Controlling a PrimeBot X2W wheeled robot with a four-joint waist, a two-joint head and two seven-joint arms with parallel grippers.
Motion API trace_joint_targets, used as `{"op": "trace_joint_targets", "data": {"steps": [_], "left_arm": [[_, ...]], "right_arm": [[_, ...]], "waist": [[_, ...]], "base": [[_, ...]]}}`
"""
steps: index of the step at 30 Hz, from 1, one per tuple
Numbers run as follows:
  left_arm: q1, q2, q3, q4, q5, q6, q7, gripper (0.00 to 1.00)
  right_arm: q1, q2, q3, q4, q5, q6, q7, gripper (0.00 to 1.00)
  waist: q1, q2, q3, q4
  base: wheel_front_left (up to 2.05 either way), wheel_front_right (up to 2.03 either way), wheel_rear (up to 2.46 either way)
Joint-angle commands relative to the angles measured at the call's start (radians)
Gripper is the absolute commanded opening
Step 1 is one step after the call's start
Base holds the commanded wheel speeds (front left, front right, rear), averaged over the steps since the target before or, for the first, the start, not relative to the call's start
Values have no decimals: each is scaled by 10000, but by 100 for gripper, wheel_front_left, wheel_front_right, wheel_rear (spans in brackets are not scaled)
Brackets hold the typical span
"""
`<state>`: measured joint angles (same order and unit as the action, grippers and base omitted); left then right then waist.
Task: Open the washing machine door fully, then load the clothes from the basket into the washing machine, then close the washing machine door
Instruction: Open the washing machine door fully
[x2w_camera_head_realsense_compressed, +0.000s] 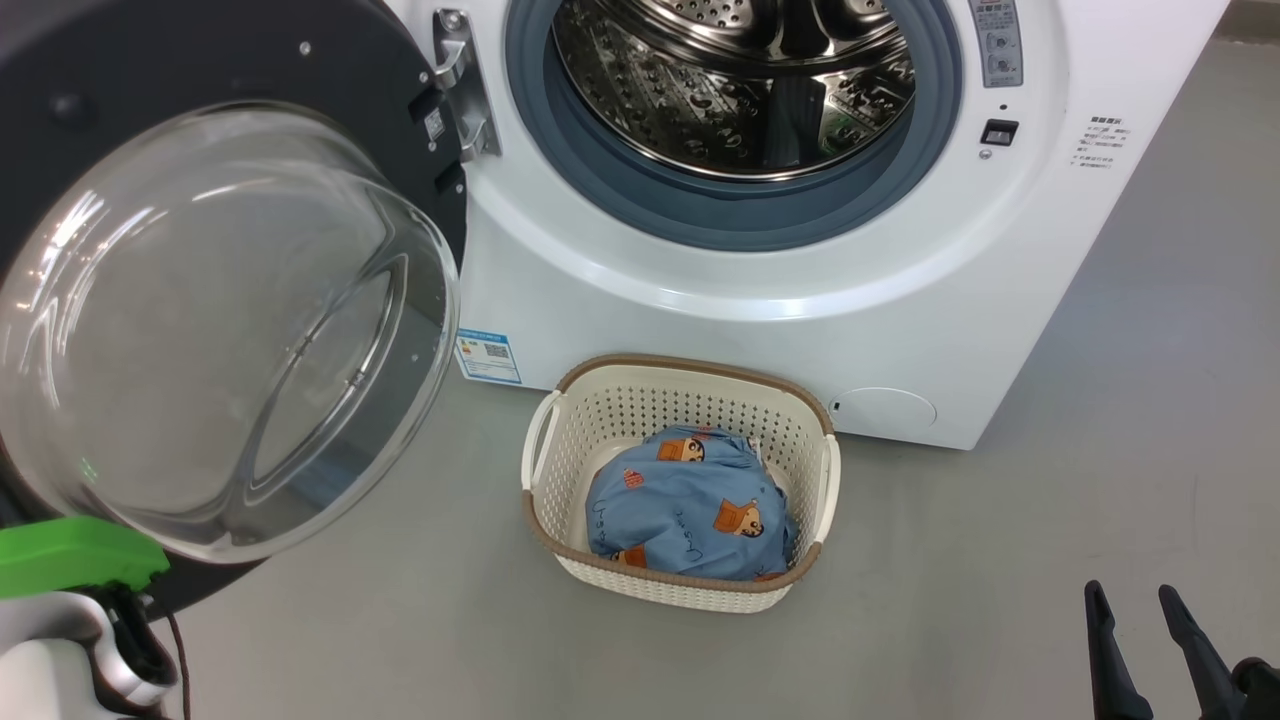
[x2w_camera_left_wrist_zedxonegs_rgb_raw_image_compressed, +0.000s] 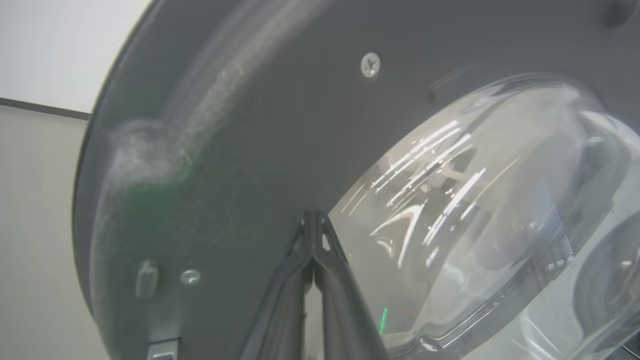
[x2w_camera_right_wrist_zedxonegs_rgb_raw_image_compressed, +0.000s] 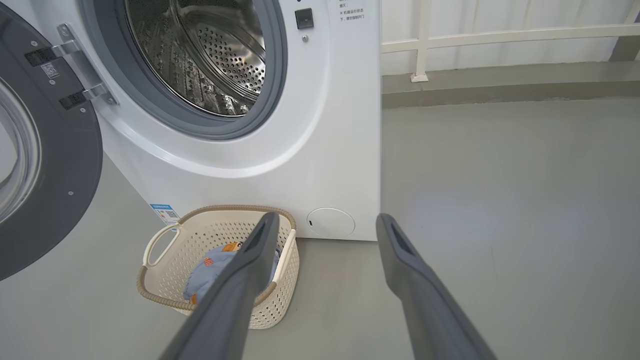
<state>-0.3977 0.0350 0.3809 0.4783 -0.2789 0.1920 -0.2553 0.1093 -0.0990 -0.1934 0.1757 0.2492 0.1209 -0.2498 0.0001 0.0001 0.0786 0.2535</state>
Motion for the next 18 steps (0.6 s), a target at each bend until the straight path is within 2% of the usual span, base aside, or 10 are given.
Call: {"op": "trace_joint_targets", "data": {"steps": [1,5,9,10,18], "left_arm": [[-174,381,297,-444,184,-68,-64,0],[195,233,187,-1413,222,-335,-64,0],[606,165,-284,-2816,70,-406,-64,60],[729,161,-544,-3159,-61,-370,-64,100],[1566,155,-2973,-5367,-1164,-115,-62,100]], "right_arm": [[-68,-129,275,-191,60,98,-120,100],[-86,-114,243,-185,74,98,-120,100],[-109,-101,263,-166,85,98,-120,100],[-131,-101,279,-155,89,98,-120,100],[-337,-128,522,-132,101,98,-120,100]], "waist": [[0,-1,-21,-19],[0,-1,-37,-36],[0,-1,-15,-20],[0,-1,-7,-22],[0,-1,45,-260]], "base": [[0,0,0],[0,0,0],[0,0,0],[0,0,0],[0,0,0]]}}
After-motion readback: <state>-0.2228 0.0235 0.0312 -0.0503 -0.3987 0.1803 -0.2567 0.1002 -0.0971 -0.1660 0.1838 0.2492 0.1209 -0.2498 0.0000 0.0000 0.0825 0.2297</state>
